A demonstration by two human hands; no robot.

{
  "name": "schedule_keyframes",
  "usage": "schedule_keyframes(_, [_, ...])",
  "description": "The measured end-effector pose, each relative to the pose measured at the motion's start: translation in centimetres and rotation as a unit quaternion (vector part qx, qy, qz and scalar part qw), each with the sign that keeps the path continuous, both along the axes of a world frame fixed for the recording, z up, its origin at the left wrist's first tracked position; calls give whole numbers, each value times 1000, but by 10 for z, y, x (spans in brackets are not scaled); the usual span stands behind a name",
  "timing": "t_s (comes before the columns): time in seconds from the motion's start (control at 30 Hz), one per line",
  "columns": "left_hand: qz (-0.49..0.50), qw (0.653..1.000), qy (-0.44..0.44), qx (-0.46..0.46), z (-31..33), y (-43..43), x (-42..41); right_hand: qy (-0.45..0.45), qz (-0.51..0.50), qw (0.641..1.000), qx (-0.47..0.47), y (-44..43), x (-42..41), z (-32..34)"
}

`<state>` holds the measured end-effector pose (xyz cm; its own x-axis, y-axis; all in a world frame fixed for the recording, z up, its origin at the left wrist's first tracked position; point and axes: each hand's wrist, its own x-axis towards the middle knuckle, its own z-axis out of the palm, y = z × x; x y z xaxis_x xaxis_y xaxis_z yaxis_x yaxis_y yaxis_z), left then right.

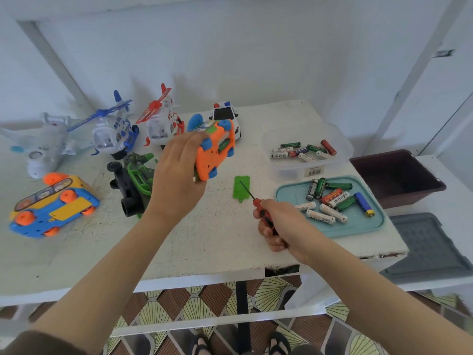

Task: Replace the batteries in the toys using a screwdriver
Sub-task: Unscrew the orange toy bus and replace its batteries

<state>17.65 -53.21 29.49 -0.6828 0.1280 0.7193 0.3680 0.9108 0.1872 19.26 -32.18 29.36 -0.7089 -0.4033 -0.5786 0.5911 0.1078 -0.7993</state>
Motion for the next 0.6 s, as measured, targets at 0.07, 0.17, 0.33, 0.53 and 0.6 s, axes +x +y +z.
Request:
schedule_keyframes(0.07, [12,994,-41,102,5,6,5,66,-2,998,19,4,-5,7])
schedule_keyframes(0.17, [-5,972,-90,218,13,19,13,139,-56,989,0,8,-18,19])
schedule_keyframes(0.33, [-91,908,-163,375,19,37,19,186,-153,968,-66,16,-47,39])
schedule_keyframes(0.53, [-72,936,-126,321,12,50,15,199,-159,962,-95,23,-59,48])
schedule_keyframes(0.6, [-37,955,-104,276,14,51,10,208,-161,959,-106,25,-61,50])
